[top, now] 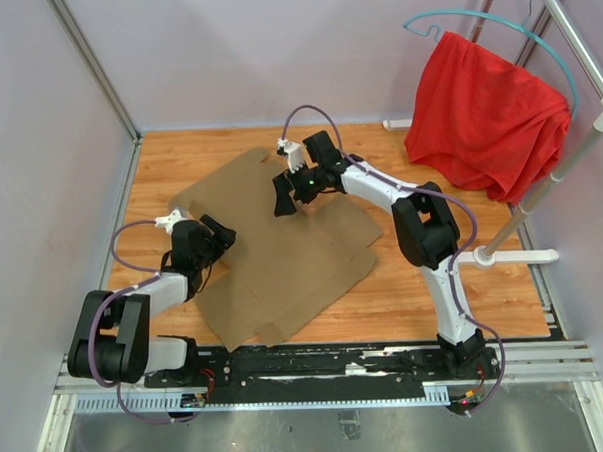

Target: Fold the paper box

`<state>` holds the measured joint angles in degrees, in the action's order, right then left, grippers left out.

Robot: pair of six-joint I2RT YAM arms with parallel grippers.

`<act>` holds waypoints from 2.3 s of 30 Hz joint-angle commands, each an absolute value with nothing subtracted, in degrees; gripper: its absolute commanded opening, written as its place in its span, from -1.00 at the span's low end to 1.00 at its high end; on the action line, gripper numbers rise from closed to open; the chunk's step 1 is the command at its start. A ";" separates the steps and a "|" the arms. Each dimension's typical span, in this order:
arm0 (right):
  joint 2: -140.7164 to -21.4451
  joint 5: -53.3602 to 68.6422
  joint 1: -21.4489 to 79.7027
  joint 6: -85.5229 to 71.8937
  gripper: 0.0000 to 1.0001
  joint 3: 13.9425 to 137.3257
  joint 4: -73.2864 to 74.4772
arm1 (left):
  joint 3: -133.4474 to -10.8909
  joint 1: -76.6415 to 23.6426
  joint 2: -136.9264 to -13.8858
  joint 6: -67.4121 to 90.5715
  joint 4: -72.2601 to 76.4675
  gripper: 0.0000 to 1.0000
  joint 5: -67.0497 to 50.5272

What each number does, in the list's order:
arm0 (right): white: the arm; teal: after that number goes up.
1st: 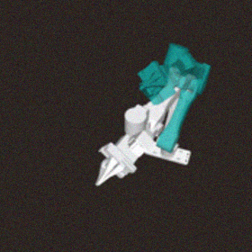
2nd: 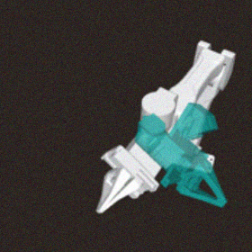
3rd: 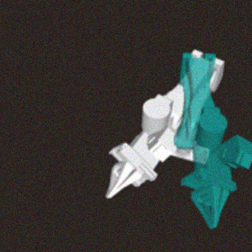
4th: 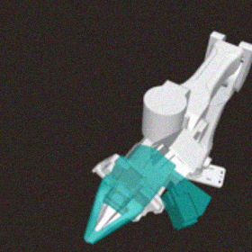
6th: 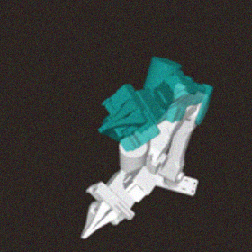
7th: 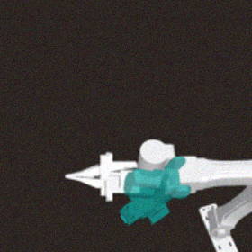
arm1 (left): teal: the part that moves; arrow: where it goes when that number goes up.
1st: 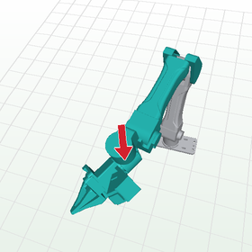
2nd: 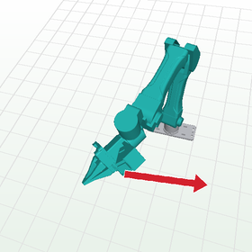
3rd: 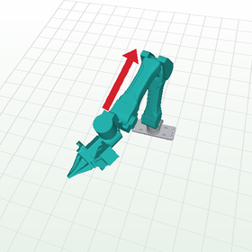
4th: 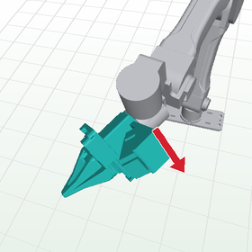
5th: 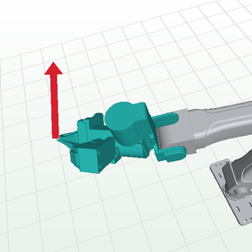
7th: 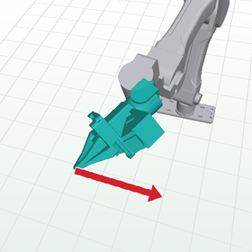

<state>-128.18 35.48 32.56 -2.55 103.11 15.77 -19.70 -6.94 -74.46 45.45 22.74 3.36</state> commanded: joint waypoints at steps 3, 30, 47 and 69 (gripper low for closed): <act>-129.96 36.24 34.87 -3.34 0.97 103.35 17.46 | -20.05 -7.21 -75.33 44.55 22.25 0.52 1.18; -130.53 30.46 36.25 -5.71 0.97 100.16 17.15 | -24.47 -7.21 -65.40 46.28 14.90 0.49 -2.62; -128.64 30.52 34.46 -8.26 0.99 97.11 15.78 | -25.52 -7.38 -53.42 43.73 0.12 0.47 2.03; -128.91 31.59 34.30 -9.23 1.00 96.41 14.99 | -19.58 -7.46 -51.71 45.21 -2.21 0.38 -2.04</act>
